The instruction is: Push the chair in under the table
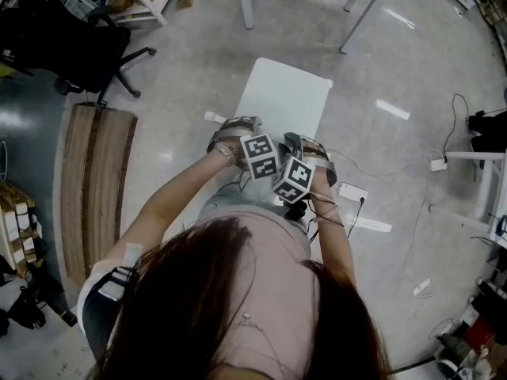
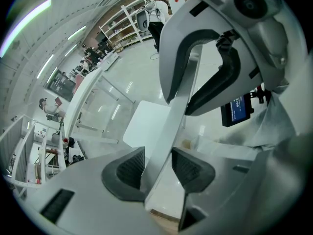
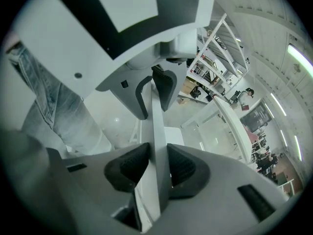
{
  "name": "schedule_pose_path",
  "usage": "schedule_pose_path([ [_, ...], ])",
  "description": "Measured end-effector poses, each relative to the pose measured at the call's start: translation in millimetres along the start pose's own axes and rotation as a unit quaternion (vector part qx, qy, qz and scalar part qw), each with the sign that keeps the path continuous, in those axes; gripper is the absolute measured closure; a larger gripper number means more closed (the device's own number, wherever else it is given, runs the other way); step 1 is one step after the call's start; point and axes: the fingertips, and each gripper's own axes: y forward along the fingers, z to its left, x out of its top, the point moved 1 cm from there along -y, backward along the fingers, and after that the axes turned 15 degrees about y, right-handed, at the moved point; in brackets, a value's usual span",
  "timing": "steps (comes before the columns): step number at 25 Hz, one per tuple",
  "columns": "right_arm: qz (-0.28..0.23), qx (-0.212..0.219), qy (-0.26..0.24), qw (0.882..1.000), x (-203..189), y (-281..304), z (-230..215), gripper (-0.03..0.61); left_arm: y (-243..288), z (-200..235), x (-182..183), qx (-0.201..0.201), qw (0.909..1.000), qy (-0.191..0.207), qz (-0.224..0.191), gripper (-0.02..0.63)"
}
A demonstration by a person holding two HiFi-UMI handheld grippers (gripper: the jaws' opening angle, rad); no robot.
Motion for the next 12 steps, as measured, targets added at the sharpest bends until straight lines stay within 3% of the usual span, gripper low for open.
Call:
schedule_pose_path([
  [12,0.012,-0.006,0.006,1.0,-0.7,16.1,-40.9,0.453,15.9,39.3,11.0,0.0,0.9999,0.003,-0.01,0.44],
])
